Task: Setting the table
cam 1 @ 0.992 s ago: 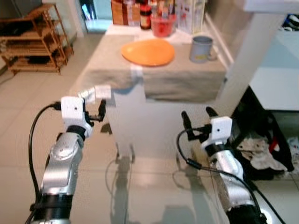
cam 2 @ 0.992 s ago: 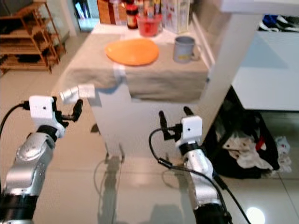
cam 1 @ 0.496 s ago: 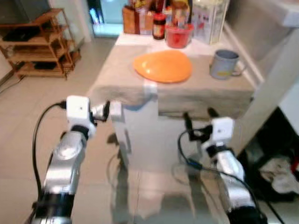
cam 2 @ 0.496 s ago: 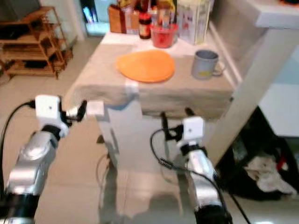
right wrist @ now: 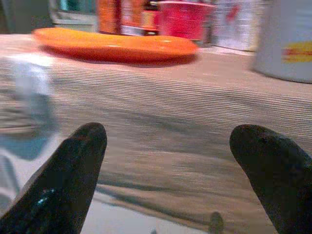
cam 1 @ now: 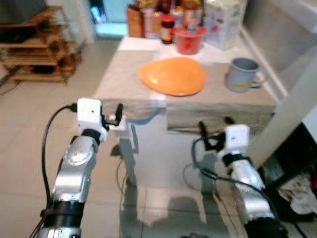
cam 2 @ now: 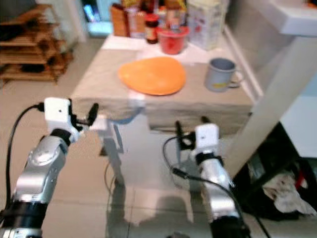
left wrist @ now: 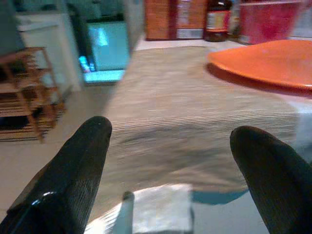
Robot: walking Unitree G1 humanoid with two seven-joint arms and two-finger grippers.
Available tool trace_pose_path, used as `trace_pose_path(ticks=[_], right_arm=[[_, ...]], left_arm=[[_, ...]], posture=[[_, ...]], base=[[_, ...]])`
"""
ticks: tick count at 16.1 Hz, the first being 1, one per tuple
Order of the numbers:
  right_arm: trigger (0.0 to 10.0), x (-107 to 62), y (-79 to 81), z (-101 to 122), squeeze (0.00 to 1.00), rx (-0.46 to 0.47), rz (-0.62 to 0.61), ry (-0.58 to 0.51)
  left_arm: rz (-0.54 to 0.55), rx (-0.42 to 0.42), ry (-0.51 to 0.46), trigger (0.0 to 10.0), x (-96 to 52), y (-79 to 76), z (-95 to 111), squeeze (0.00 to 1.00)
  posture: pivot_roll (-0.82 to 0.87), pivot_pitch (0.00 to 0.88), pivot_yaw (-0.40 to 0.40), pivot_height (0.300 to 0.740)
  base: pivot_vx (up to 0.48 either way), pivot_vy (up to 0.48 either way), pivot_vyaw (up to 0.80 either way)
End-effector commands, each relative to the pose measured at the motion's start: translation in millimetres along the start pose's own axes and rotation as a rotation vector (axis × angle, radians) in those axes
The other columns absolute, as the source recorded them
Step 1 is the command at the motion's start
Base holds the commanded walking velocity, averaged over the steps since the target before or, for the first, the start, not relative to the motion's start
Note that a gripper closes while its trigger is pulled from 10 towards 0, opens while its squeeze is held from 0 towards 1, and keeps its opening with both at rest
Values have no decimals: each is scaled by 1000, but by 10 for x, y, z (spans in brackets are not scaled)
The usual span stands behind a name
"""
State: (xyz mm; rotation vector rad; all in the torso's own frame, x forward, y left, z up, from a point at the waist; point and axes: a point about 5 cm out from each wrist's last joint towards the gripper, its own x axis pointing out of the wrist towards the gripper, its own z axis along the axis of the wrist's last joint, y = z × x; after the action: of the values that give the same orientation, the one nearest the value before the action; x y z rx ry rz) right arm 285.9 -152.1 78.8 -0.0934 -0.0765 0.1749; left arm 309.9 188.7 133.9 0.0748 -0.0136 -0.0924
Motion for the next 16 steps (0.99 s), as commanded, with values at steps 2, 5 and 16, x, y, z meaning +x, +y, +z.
trace_pose_path(ticks=[2, 5, 16], right_arm=[[10000, -5, -50, 18, 0, -4, -19, -2], [10000, 7, -83, 95, 0, -16, -43, -49], [10000, 14, -120, 114, 0, -23, -67, -56]], left_arm=[[-11, 9, 15, 10000, 0, -12, -6, 659], [-3, -10, 1, 0, -8, -26, -22, 0], [5, -24, 9, 0, -2, -5, -38, 0]], posture=[[-59, 0, 44, 736], [-60, 0, 44, 736], [-64, 0, 44, 736]], base=[[0, 0, 0], [0, 0, 0], [0, 0, 0]])
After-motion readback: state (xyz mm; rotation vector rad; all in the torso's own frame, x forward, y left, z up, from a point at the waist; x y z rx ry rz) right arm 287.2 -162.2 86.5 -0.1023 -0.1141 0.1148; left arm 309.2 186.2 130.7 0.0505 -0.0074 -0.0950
